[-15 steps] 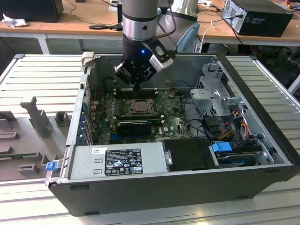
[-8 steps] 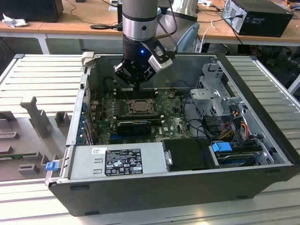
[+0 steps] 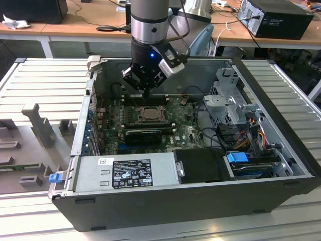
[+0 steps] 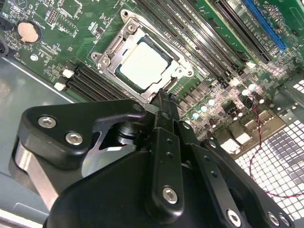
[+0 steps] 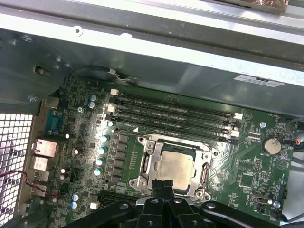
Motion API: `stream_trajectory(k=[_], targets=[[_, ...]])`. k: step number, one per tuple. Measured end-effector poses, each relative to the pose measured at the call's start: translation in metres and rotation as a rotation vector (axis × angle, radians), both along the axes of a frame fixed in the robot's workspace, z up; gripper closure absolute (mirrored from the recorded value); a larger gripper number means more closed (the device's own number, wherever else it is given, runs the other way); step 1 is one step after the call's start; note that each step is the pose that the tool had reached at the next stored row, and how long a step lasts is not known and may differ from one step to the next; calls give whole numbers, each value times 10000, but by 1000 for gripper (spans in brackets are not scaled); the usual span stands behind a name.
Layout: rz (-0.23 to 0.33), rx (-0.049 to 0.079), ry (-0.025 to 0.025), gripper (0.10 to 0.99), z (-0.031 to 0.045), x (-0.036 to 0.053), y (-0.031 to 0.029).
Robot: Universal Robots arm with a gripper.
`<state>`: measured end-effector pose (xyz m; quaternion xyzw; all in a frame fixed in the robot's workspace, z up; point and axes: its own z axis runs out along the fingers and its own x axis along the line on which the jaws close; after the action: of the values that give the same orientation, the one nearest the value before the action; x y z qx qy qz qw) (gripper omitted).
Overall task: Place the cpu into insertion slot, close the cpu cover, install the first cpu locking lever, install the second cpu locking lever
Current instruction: 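Install the first cpu locking lever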
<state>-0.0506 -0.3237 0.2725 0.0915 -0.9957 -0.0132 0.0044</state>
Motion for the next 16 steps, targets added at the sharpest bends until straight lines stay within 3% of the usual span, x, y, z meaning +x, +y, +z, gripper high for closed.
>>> stream_trajectory(k=[6, 12, 16], targets=[[-204, -1, 0, 980, 0, 0, 0], [-1326, 0, 0, 980, -9, -3, 0], [-1355, 0, -4, 980, -10, -62, 0]])
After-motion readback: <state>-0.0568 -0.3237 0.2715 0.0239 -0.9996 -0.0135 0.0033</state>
